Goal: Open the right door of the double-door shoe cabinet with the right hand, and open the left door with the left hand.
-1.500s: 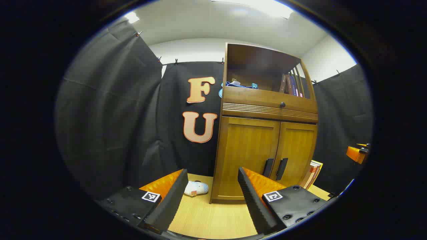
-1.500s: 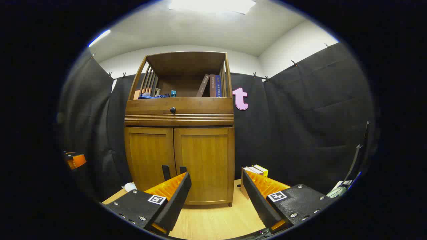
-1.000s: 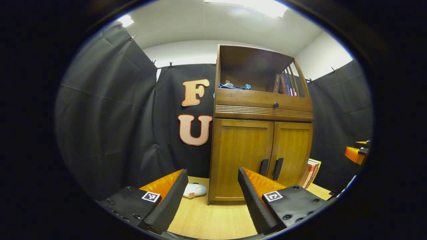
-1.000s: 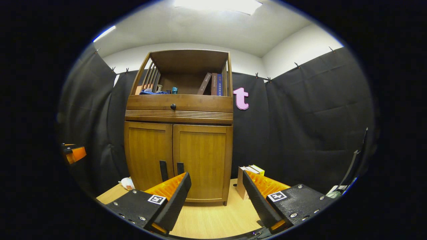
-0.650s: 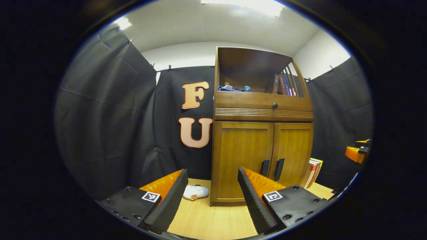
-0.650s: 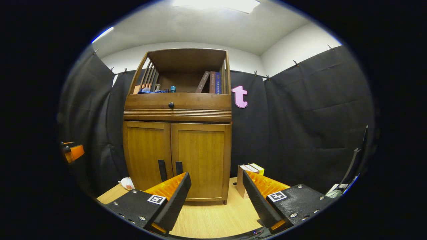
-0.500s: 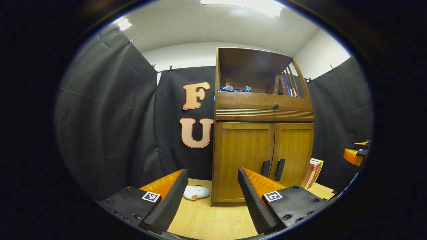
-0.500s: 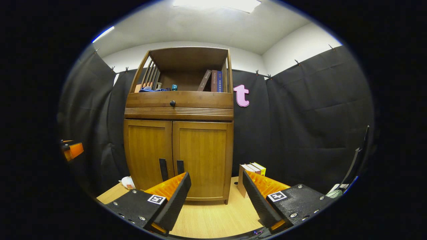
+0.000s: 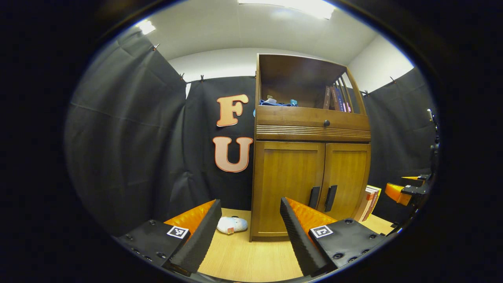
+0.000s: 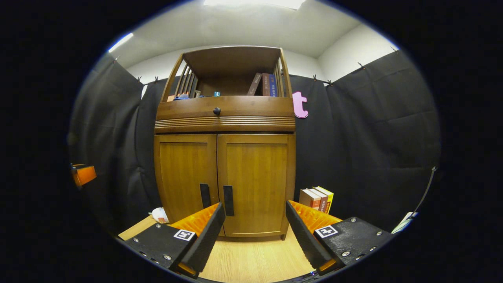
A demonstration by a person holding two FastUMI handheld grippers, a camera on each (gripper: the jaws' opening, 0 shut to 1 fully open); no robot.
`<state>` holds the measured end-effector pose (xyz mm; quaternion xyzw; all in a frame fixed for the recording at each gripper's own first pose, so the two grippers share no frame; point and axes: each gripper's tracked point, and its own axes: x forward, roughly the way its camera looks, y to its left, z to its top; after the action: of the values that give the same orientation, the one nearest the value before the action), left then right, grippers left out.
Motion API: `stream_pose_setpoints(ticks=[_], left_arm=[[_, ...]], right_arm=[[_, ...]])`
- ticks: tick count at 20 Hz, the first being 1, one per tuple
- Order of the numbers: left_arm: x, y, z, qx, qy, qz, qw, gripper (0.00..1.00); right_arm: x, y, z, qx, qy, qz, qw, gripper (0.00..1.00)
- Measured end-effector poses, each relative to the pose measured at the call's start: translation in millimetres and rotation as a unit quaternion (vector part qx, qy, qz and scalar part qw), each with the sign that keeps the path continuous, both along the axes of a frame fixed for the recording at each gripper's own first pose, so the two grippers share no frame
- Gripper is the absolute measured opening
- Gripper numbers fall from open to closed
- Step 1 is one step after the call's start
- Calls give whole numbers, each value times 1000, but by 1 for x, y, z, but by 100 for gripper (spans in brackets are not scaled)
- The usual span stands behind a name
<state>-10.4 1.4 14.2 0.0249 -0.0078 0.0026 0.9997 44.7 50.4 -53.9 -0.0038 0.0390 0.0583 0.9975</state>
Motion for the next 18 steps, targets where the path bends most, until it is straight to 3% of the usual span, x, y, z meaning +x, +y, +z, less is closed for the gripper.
stream_pose_setpoints(ticks=[2,3,4,6,7,9,15,16,18], left_arm=[[-2,5,-2,3,2,6,1000,93],[-2,10,-2,5,1,11,1000,93],[-2,14,0,6,2,16,1000,93],[-1,20,-1,3,4,21,1000,96],[-1,23,-3,2,6,24,1000,96],[0,32,-3,3,7,33,999,96],[-2,54,-9,5,15,61,998,93],[-2,58,-11,3,18,65,998,93],[-2,68,-14,3,20,75,997,93]], right_arm=[[13,14,-12,4,8,10,1000,95],[20,24,-15,8,7,20,1000,100],[28,33,-17,8,6,28,1000,95],[47,44,-29,4,6,37,999,100],[58,50,-36,4,10,41,999,95],[78,62,-52,7,22,47,999,95],[147,81,-98,11,60,42,997,95],[154,84,-103,12,60,42,997,100],[169,88,-112,8,62,41,997,95]])
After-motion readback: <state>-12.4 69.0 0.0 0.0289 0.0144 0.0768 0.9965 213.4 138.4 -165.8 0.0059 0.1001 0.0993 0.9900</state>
